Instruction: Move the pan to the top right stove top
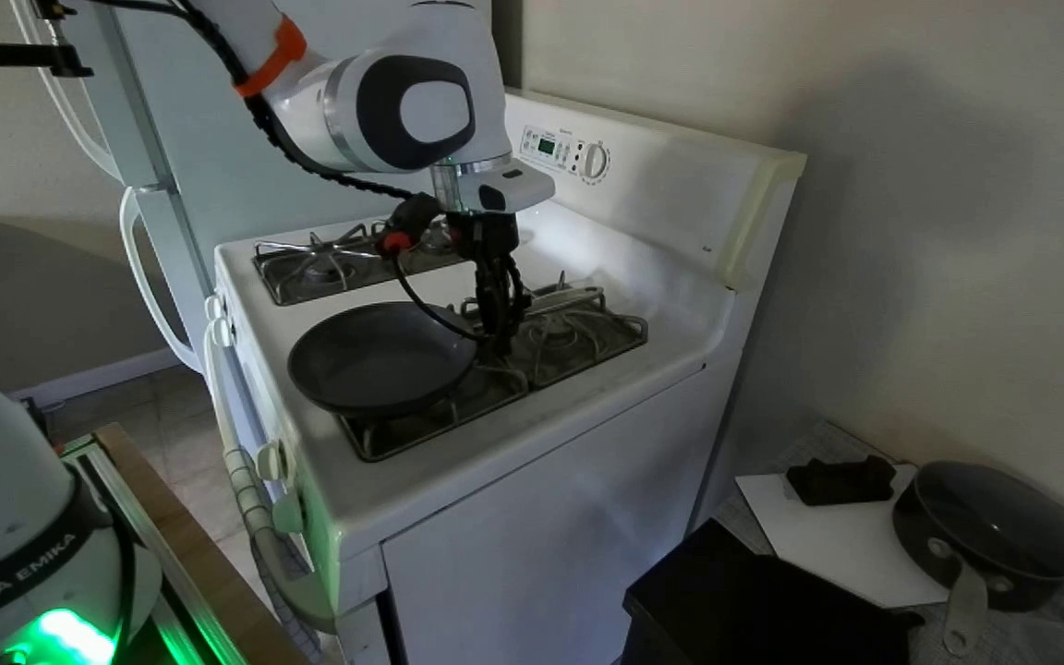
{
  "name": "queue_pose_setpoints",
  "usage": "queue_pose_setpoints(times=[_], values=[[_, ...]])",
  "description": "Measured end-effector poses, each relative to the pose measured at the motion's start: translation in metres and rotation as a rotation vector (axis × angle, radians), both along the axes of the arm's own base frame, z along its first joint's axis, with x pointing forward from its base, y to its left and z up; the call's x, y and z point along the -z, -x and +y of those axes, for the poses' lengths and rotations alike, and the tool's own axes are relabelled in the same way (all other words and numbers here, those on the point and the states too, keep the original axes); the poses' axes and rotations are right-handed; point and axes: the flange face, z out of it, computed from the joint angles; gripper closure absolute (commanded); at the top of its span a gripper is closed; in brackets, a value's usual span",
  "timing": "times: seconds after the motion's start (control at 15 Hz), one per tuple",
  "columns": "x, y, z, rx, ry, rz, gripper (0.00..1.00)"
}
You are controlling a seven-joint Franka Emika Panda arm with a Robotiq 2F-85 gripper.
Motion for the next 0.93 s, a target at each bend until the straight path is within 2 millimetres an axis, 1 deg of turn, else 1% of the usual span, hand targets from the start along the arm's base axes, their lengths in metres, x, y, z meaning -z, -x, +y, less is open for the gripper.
queue_pose_setpoints(times=[0.07,0.2,0.27,0.33,0.4,0.47,0.6,0.67,0.73,0.8,0.87,0.93], values=[[0.000,0.000,0.000,0.000,0.000,-0.001,0.00],[-0.002,0.000,0.000,-0.001,0.001,-0.004,0.00],[-0.003,0.000,0.000,-0.001,0.001,-0.007,0.06],[-0.005,0.000,0.000,-0.002,0.002,-0.011,0.22],[-0.008,-0.001,0.000,-0.002,0.003,-0.017,0.29],[-0.010,-0.001,0.000,-0.002,0.004,-0.023,0.39],[-0.014,-0.001,0.000,-0.003,0.005,-0.032,0.55],[-0.015,-0.001,0.001,-0.003,0.005,-0.034,0.58],[-0.016,-0.001,0.001,-0.004,0.006,-0.036,0.57],[-0.017,-0.001,0.001,-0.004,0.006,-0.037,0.60],[-0.017,-0.001,0.001,-0.005,0.006,-0.039,0.57],[-0.018,-0.001,0.001,-0.005,0.006,-0.040,0.58]])
